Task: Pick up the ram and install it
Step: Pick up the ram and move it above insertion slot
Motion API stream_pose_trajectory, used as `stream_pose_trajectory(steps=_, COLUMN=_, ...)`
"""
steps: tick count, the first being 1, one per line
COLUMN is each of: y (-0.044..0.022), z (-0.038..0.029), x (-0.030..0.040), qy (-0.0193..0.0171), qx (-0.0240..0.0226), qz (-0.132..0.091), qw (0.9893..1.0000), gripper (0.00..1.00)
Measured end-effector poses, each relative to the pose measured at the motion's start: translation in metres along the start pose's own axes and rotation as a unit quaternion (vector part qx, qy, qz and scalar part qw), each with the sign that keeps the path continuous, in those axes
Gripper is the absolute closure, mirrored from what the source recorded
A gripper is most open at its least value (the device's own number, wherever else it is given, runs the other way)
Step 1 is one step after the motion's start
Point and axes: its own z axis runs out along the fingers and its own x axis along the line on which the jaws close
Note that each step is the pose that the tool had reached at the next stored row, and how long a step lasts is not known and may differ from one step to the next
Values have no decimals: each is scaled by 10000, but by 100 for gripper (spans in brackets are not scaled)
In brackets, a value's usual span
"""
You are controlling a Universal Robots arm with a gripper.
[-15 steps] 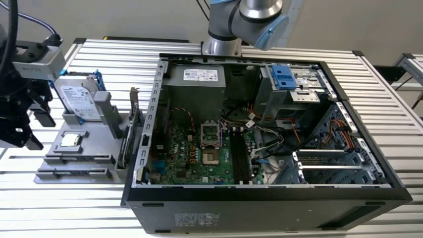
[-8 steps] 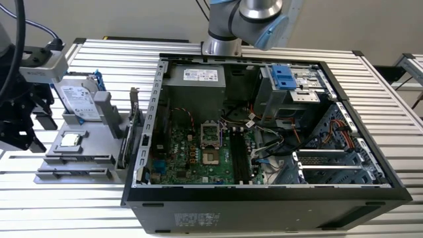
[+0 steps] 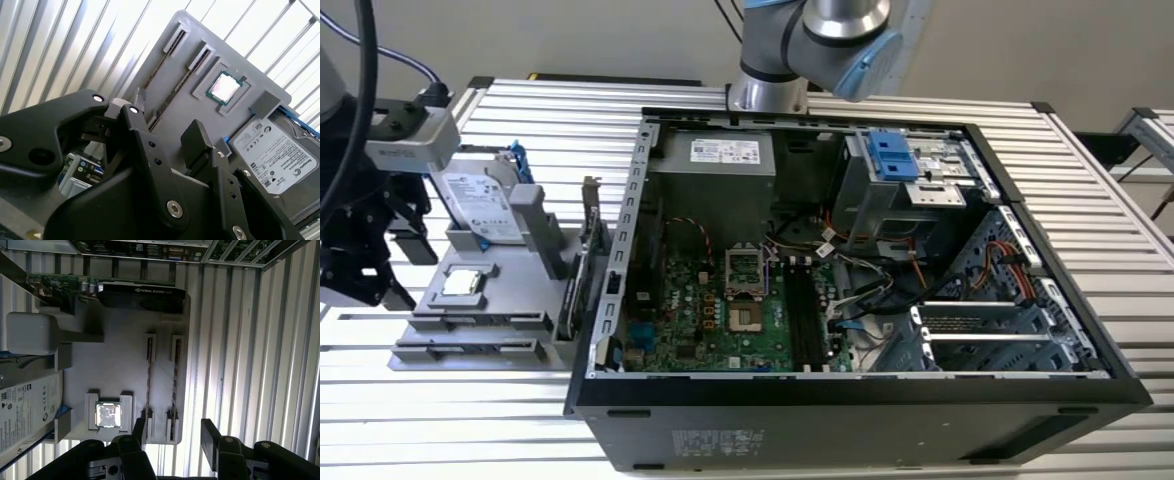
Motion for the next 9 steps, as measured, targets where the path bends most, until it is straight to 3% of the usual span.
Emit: stream_pose_trajectory(steps=9, y=3, z=92, x=2, qy=-1, qx=-8, qz=0, qw=10000, gripper=0)
